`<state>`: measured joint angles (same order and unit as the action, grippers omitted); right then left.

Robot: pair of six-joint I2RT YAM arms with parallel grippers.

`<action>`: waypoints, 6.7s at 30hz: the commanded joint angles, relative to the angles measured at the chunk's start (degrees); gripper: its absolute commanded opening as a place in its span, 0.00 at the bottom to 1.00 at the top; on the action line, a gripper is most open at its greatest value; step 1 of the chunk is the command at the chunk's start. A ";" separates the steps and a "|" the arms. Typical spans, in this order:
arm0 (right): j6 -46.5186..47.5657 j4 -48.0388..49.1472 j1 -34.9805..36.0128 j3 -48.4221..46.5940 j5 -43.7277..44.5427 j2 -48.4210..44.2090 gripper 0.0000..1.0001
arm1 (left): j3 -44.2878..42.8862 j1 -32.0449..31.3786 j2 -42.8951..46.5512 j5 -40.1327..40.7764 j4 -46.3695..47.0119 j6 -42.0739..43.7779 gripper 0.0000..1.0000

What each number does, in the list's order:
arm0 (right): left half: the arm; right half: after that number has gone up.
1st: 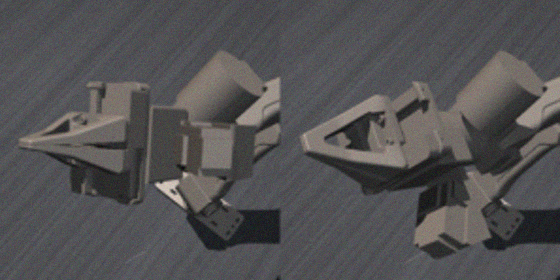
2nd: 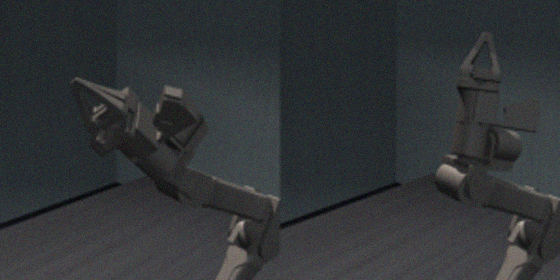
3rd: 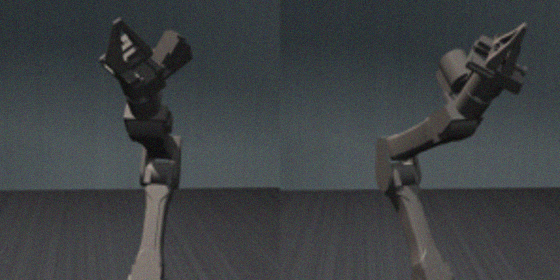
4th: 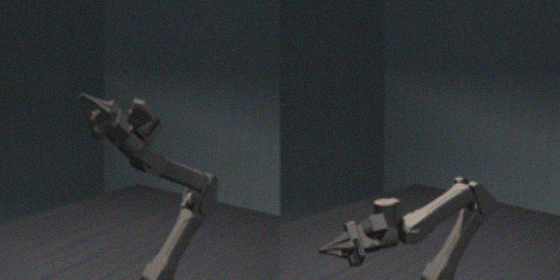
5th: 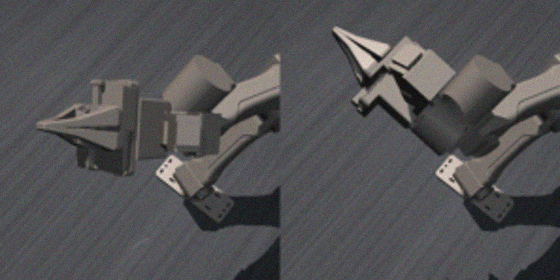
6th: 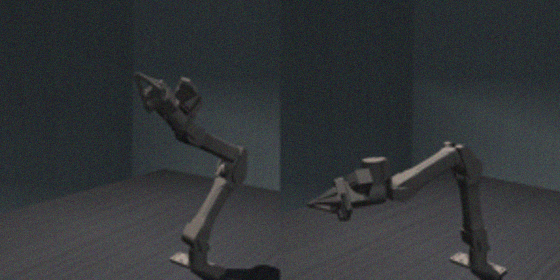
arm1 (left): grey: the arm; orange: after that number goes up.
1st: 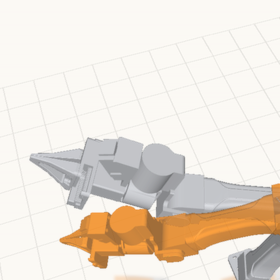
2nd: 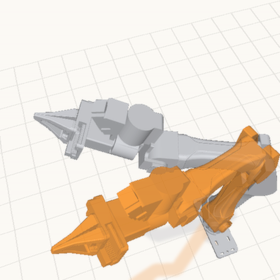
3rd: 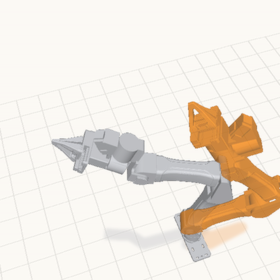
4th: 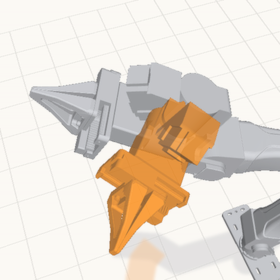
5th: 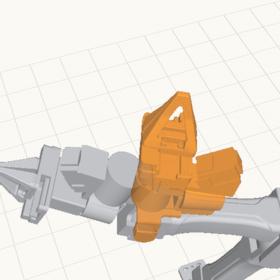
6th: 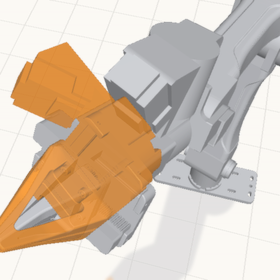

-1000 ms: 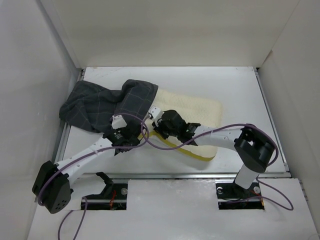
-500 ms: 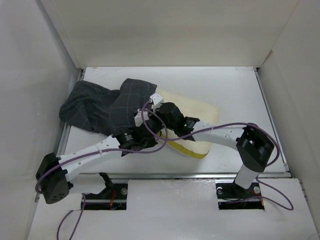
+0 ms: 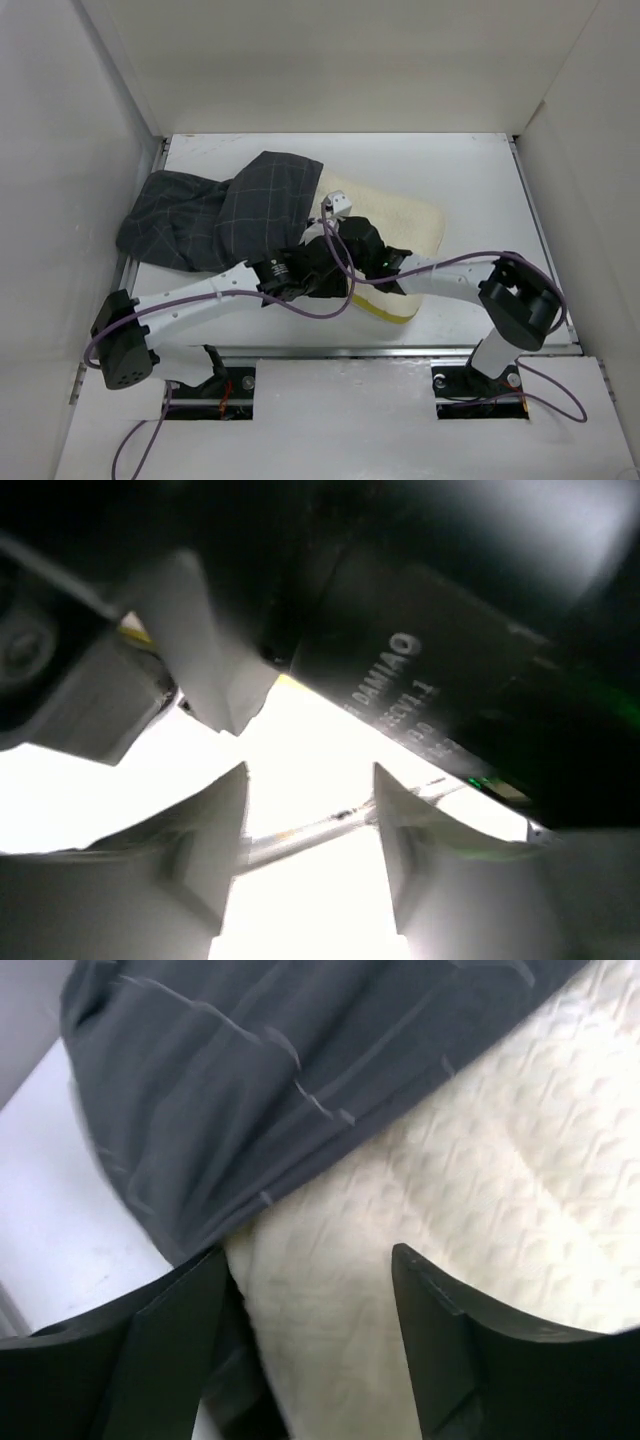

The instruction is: Put the pillow into the pillowcase

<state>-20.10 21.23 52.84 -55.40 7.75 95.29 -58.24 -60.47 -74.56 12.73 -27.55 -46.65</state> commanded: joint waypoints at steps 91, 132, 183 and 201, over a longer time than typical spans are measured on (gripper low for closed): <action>-8.85 31.71 -31.39 19.45 -40.19 -7.21 0.42 | -54.19 14.76 -32.14 2.81 -13.58 29.51 1.00; 8.94 -5.94 -17.51 6.10 -53.11 -3.79 0.71 | -13.29 29.25 -16.66 9.86 -2.60 10.70 0.48; 5.95 9.16 -22.87 -30.44 -46.14 21.60 0.99 | -35.28 14.06 -13.60 23.83 -37.31 -0.11 0.00; -2.92 31.37 -19.96 -32.99 -44.76 28.48 0.00 | -34.05 14.59 -10.86 20.93 -34.15 3.06 0.00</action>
<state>-19.90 38.24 33.08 -94.67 -37.98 129.62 -92.27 -46.19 -89.27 31.35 -62.81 -45.06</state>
